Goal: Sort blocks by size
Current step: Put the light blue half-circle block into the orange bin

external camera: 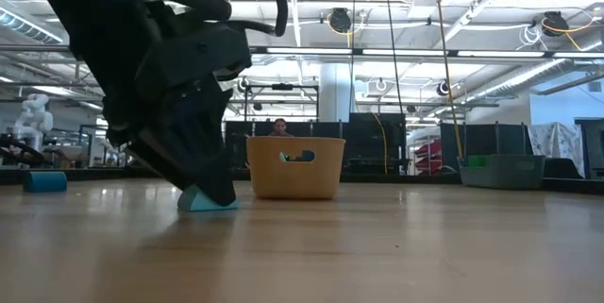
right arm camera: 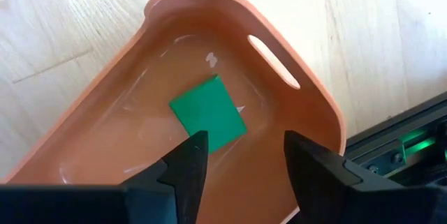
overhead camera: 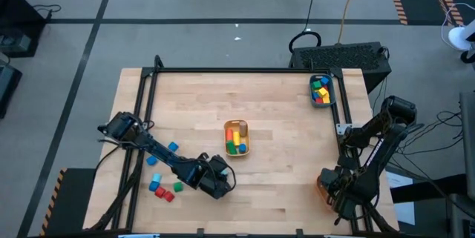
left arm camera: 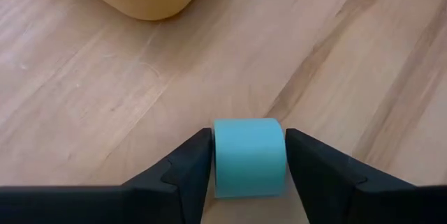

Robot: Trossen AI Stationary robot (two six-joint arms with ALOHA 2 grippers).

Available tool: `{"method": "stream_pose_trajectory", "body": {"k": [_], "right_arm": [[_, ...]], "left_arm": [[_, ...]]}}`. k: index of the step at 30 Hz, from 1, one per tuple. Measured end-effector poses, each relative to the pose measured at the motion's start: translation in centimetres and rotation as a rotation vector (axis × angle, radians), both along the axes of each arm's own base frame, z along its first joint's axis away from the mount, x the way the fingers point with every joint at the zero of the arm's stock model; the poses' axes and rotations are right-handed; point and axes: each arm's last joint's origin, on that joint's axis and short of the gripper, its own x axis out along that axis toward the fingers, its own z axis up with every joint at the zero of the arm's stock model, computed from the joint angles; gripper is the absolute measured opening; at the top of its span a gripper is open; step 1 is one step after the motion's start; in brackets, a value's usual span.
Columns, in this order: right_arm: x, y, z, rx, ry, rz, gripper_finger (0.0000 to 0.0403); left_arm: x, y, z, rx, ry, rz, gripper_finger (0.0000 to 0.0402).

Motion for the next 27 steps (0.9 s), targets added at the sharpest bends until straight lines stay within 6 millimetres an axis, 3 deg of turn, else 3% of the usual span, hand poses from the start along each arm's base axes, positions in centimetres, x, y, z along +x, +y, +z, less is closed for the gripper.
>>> {"method": "stream_pose_trajectory", "body": {"k": [5, 11, 18, 21, 27], "right_arm": [[0.0, 0.0, 0.0, 0.000, 0.000, 0.000, 0.0160], [0.2, 0.2, 0.4, -0.008, -0.033, 0.044, 0.0135], [0.9, 1.7, 4.5, -0.097, -0.286, 0.217, 0.0114], [1.5, 2.7, 6.3, -0.135, -0.474, 0.327, 0.0112], [3.5, 4.5, 7.3, -0.252, -0.766, 0.567, 0.0118]], "left_arm": [[-0.2, 0.1, -0.2, 0.012, 0.028, -0.007, 0.0134], [-0.3, 0.1, -0.2, 0.023, 0.049, -0.051, 0.0134], [-0.4, 0.1, 1.5, 0.022, 0.017, -0.085, 0.0134], [0.4, -0.3, 3.4, 0.004, -0.083, -0.141, 0.0134], [1.6, -1.1, 5.5, -0.042, -0.268, -0.251, 0.0134]]}}
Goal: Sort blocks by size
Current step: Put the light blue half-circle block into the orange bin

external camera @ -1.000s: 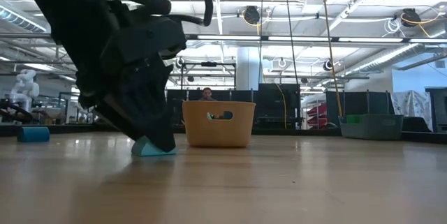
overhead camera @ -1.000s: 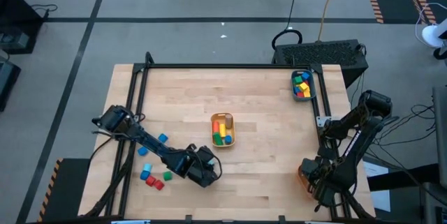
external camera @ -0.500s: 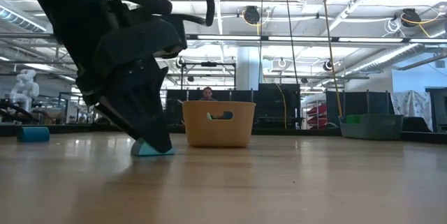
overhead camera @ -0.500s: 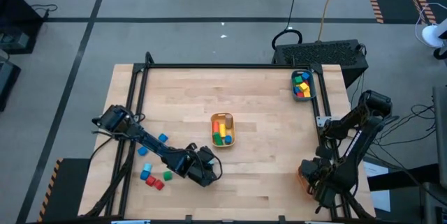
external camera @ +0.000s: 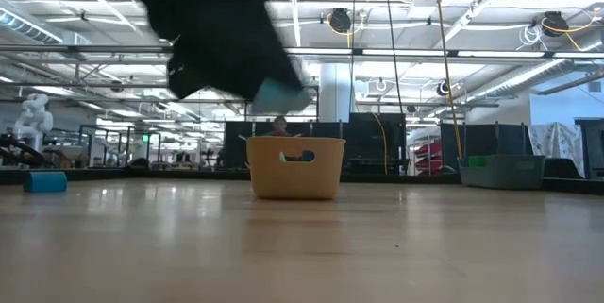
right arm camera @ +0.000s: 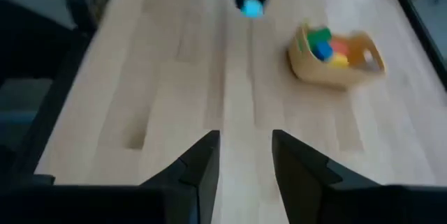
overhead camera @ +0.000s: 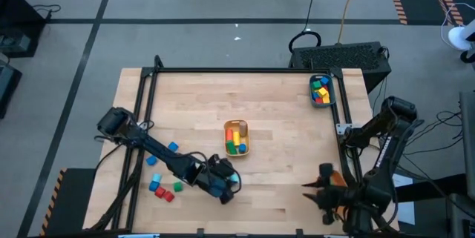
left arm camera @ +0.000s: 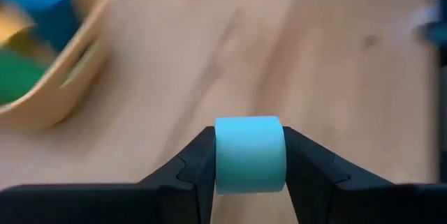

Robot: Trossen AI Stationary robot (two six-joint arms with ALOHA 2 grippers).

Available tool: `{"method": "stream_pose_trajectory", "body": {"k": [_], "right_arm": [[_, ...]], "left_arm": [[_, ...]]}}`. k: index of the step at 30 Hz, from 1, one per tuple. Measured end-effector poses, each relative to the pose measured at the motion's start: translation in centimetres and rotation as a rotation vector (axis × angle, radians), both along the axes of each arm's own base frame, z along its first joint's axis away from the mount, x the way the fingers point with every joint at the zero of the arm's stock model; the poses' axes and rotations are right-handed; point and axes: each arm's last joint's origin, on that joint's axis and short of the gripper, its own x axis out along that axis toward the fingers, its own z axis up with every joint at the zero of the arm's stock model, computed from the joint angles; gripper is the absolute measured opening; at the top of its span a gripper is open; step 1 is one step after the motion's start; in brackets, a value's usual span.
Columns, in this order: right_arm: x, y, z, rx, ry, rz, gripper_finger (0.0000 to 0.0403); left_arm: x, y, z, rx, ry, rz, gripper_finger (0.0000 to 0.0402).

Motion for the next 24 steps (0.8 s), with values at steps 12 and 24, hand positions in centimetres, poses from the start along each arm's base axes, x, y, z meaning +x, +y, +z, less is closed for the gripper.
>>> {"method": "stream_pose_trajectory", "body": {"k": [12, 24], "right_arm": [[7.5, -0.1, -1.3, -0.225, -0.049, 0.144, 0.0151], [14.3, -1.3, -4.2, -0.485, -0.044, 0.277, 0.0190]], "left_arm": [[1.7, -0.4, 1.9, -0.091, -0.201, -0.134, 0.0134], [2.3, 0.0, 2.4, -0.093, -0.261, -0.164, 0.0134]]}}
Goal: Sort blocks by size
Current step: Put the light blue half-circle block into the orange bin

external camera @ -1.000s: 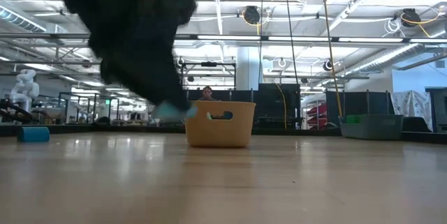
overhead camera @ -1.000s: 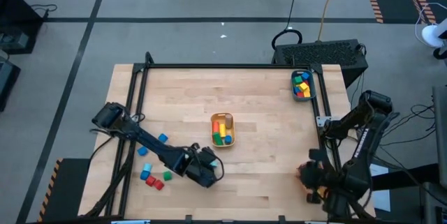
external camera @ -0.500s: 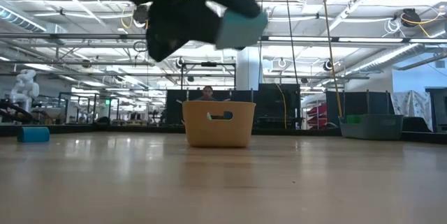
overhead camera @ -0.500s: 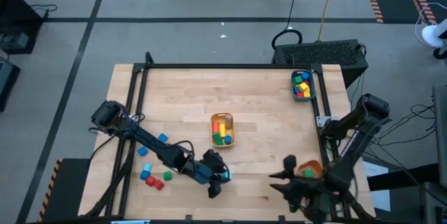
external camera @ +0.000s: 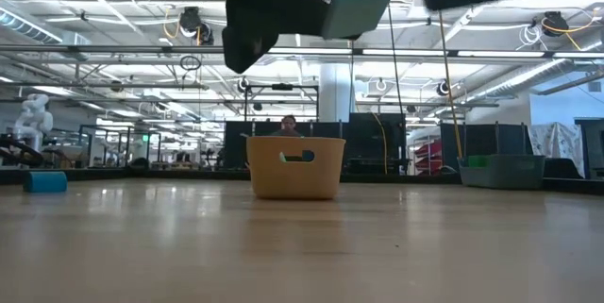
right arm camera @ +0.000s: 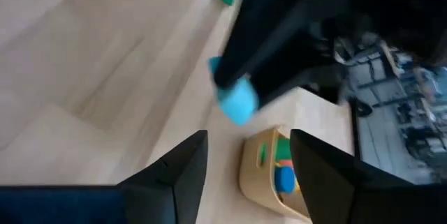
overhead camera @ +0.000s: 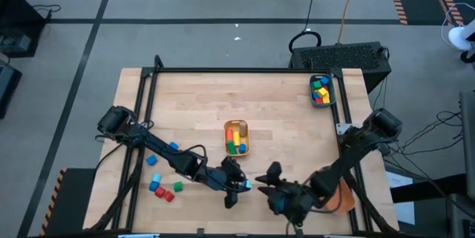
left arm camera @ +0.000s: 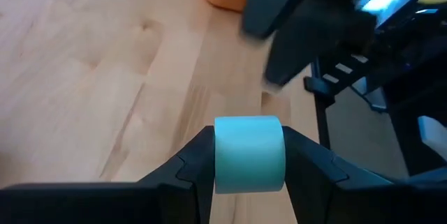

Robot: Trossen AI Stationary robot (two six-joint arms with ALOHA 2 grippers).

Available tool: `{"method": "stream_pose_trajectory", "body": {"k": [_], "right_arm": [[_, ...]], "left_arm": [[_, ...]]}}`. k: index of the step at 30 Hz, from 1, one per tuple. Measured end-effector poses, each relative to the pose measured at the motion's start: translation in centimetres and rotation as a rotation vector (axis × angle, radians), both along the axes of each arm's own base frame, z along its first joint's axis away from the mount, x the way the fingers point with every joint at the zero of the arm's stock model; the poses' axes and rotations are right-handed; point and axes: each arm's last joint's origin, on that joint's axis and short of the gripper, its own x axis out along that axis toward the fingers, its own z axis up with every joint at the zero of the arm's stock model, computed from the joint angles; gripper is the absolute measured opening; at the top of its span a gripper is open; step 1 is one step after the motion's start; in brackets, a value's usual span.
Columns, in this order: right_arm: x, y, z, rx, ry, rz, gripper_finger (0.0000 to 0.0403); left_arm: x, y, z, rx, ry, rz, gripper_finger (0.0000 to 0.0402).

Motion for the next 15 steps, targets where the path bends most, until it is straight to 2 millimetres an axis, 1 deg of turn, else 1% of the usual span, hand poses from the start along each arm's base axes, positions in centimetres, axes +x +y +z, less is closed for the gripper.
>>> {"method": "stream_pose_trajectory", "body": {"k": [7, 11, 15], "right_arm": [[2.4, -0.1, -1.4, -0.006, -0.003, 0.102, 0.0197], [3.3, -0.4, -1.6, -0.032, -0.026, 0.112, 0.0190], [3.9, -0.8, -1.7, -0.013, -0.028, 0.129, 0.0175]], "left_arm": [[0.1, 0.0, 0.2, -0.006, -0.022, -0.003, 0.0134], [0.1, 0.0, 0.2, -0.007, -0.022, -0.002, 0.0134], [0.1, 0.0, 0.2, -0.008, -0.023, -0.001, 0.0134]]}}
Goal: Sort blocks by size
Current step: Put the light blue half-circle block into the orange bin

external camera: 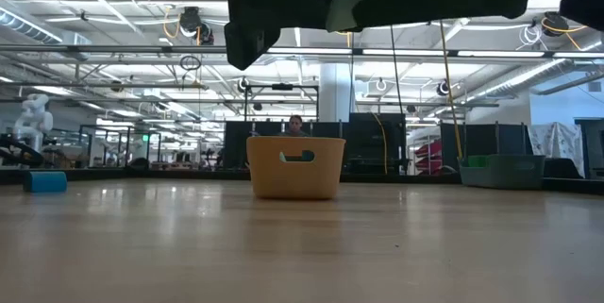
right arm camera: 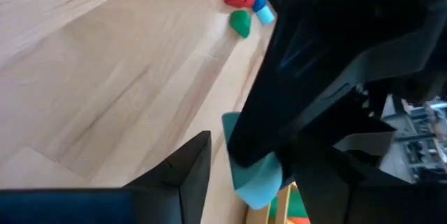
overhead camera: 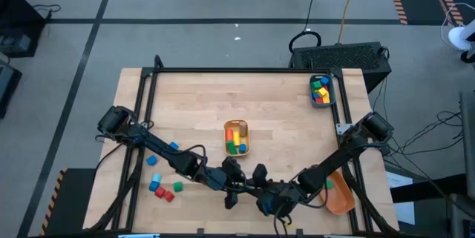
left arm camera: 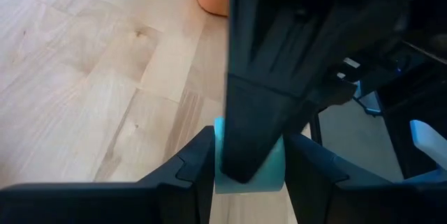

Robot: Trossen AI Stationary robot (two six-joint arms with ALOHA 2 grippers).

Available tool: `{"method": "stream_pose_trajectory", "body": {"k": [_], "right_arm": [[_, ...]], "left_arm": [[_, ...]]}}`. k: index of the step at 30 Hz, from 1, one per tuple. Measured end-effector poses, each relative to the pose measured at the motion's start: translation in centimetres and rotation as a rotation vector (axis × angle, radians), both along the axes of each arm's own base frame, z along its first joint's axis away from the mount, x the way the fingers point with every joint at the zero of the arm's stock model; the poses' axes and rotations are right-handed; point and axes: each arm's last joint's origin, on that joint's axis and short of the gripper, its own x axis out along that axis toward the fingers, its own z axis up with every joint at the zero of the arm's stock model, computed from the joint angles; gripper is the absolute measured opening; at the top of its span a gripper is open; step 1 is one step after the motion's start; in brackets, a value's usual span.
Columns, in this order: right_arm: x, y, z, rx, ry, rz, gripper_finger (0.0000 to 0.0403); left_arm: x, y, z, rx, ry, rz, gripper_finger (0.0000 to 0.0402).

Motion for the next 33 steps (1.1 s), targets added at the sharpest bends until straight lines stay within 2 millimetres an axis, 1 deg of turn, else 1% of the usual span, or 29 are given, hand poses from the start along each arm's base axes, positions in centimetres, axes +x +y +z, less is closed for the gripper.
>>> {"method": "stream_pose_trajectory", "body": {"k": [4, 9, 13, 15, 17, 22, 24, 29, 33], "right_arm": [[0.3, -0.3, -0.1, 0.020, 0.015, 0.018, 0.0153], [0.3, -0.3, -0.1, 0.018, 0.013, 0.015, 0.0113], [0.3, -0.3, -0.1, -0.009, 0.017, 0.030, 0.0077], [0.2, -0.3, -0.1, -0.024, 0.019, 0.038, 0.0066], [0.2, -0.3, -0.1, -0.026, 0.019, 0.040, 0.0066], [0.3, -0.3, -0.1, -0.001, 0.018, 0.028, 0.0063], [0.1, -0.2, -0.1, 0.012, 0.018, 0.025, 0.0063], [-0.7, 0.5, -0.4, 0.015, 0.055, 0.026, 0.0063], [-1.8, 1.1, -0.9, 0.020, 0.109, 0.022, 0.0063]], "left_arm": [[0.0, 0.0, 0.0, 0.000, 0.000, 0.000, 0.0134], [0.0, 0.0, 0.0, -0.003, -0.002, -0.001, 0.0134], [0.0, 0.0, 0.1, -0.025, 0.000, -0.001, 0.0134], [0.0, -0.1, 0.1, -0.032, 0.000, -0.004, 0.0134], [0.0, -0.1, 0.1, -0.032, -0.006, -0.005, 0.0140], [0.2, 0.1, 0.3, -0.022, -0.022, -0.019, 0.0206], [0.2, 0.2, 0.3, -0.030, -0.020, -0.031, 0.0223], [0.3, 0.3, 0.4, -0.056, -0.005, -0.079, 0.0234], [-0.3, 0.6, 1.2, -0.041, 0.023, -0.080, 0.0236]]}}
